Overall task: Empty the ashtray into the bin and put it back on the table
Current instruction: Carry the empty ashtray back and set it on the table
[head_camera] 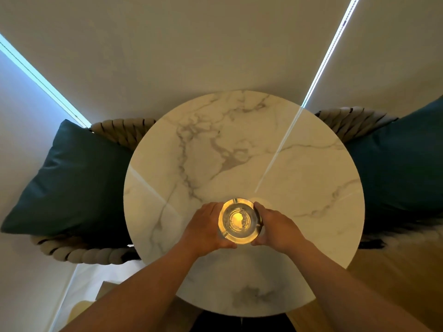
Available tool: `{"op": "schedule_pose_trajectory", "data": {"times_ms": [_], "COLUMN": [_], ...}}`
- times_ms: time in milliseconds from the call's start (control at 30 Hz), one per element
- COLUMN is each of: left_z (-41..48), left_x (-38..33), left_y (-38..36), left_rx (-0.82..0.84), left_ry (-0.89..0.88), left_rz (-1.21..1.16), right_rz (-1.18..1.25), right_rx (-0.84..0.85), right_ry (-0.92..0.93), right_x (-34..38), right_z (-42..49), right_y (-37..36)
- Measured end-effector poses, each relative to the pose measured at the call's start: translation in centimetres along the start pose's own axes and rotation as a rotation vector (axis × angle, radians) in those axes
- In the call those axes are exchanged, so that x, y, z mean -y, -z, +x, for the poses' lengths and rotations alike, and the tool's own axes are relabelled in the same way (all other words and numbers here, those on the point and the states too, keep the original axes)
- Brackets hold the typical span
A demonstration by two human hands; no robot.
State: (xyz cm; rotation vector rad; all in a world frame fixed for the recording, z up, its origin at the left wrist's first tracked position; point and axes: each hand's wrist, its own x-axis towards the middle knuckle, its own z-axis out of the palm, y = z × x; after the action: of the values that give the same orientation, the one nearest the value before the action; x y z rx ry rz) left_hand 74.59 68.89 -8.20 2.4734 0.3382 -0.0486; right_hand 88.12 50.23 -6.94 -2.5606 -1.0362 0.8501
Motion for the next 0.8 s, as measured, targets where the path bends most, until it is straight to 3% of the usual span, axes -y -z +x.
{"op": "schedule_pose_trajectory", "data": {"times_ms": [800], "left_z": [11.9], "left_x": [4.5], "left_y": [-1.4], "left_rx": [-0.001], "left_ry": [0.065], "left_rz": [0.19], "right_rz": [-0.015], "right_rx": [-0.074], "right_ry": [0.086], "right_x": [-3.9], "right_z": [12.3], "right_y": [1.8]}}
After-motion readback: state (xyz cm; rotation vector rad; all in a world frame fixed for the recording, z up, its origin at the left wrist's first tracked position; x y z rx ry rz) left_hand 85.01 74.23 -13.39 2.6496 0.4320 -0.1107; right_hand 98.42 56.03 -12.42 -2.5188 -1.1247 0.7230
